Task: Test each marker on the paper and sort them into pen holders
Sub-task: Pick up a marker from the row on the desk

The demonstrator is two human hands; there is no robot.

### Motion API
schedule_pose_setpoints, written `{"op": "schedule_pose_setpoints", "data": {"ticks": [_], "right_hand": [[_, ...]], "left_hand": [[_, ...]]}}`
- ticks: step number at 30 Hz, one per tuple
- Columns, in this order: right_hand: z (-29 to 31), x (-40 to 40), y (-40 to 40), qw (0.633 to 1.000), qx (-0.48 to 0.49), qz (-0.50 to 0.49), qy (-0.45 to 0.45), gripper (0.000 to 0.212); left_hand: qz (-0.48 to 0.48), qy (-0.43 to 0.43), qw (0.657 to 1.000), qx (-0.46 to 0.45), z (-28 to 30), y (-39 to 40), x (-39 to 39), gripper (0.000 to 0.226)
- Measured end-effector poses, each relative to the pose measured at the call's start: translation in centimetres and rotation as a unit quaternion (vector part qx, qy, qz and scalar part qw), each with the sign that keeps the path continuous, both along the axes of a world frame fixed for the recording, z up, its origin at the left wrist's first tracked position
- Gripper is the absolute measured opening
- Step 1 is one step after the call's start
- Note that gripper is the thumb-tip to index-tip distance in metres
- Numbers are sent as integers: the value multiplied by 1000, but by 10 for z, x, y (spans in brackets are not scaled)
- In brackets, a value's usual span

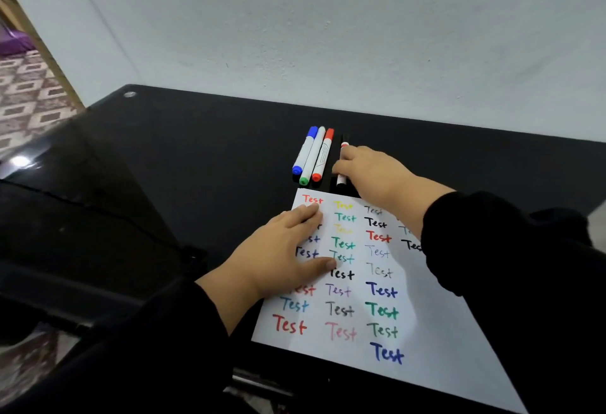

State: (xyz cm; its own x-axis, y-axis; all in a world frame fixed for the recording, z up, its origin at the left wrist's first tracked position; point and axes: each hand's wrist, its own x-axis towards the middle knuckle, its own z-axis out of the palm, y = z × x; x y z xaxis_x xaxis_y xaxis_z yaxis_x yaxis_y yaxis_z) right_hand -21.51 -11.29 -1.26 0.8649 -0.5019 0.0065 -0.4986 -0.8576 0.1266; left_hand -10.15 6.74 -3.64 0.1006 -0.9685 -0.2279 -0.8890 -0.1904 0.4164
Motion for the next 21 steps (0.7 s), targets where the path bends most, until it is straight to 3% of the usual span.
{"op": "schedule_pose_setpoints", "data": {"ticks": [3,6,11,13,15,17,21], "right_hand": [[1,-4,0,1000,-17,5,20,45],[3,-11,3,1000,-18,-5,-20,39],[18,-37,30,971,53,-71,-222,23],[22,-51,50,922,134,-119,-343,11],[23,-63,73,853,214,-157,-450,17],[21,-75,94,788,260,-195,-523,25],[17,-89,129,661,335,-231,-630,16]], "left_hand": [[-1,-2,1000,2,2,0,-1,83],[-1,-4,1000,10,4,1,-2,82],[4,-18,999,38,10,0,-5,81],[5,-31,998,51,17,0,-9,80],[11,-43,998,53,23,2,-13,79],[30,-31,998,42,27,6,-19,76],[87,48,995,-17,31,17,-40,71]]}}
